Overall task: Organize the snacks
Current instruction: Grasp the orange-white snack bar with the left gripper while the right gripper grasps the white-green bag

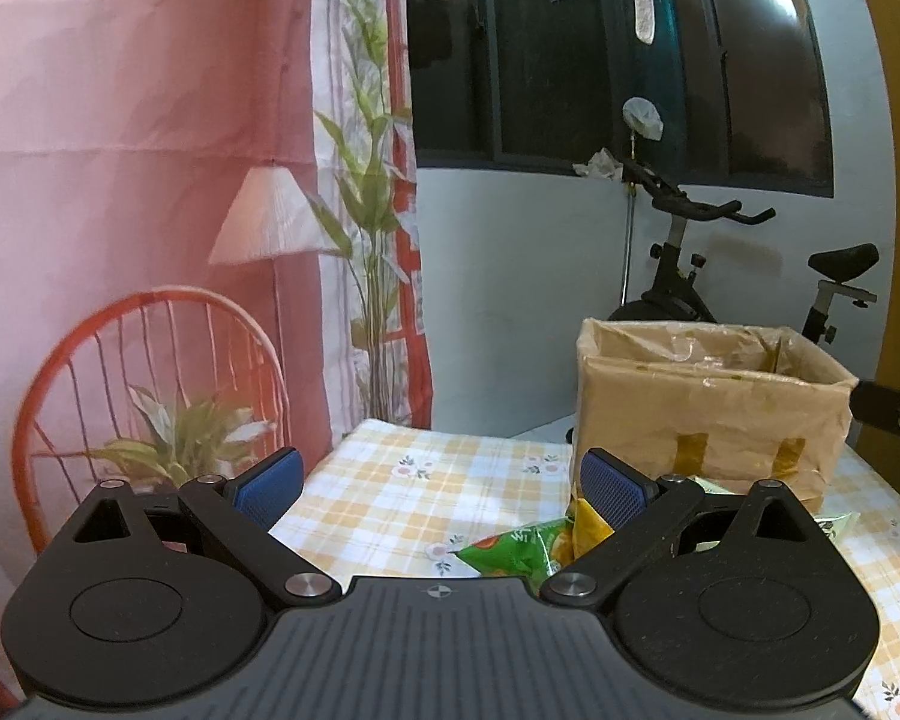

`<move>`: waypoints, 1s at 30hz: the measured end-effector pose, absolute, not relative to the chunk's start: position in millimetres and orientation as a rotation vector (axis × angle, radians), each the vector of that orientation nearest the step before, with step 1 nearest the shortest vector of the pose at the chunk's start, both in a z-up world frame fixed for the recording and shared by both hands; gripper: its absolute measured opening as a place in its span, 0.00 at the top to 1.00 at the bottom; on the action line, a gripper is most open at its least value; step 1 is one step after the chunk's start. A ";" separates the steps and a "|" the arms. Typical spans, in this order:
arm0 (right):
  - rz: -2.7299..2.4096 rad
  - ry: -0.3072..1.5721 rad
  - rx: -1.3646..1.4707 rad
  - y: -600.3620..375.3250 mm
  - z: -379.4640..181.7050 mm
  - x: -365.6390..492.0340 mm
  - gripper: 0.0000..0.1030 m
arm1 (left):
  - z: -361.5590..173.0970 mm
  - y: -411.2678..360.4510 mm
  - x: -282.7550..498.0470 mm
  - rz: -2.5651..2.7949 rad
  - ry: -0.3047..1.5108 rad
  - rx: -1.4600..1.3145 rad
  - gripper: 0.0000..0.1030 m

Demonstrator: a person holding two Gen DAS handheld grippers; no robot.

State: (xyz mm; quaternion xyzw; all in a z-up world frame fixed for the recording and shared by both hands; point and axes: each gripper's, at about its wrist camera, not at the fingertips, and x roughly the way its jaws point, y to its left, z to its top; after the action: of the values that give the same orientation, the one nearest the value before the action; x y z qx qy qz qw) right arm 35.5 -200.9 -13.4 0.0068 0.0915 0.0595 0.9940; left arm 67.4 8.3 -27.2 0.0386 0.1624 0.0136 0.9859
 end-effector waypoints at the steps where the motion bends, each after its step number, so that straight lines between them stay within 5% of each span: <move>1: 0.114 0.181 0.009 -200.9 -15.2 41.3 0.00 | -31.5 8.8 71.2 0.026 0.333 0.073 0.03; 30: 0.083 0.413 0.010 -224.4 -147.9 123.7 0.01 | -147.7 -6.2 125.5 -0.073 0.596 0.052 0.06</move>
State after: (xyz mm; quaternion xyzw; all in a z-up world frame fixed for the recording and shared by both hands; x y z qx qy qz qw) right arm 123.7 -224.4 -147.9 0.0049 0.2049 0.0411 0.9779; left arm 125.5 -6.2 -147.7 0.0256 0.2935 -0.0359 0.9549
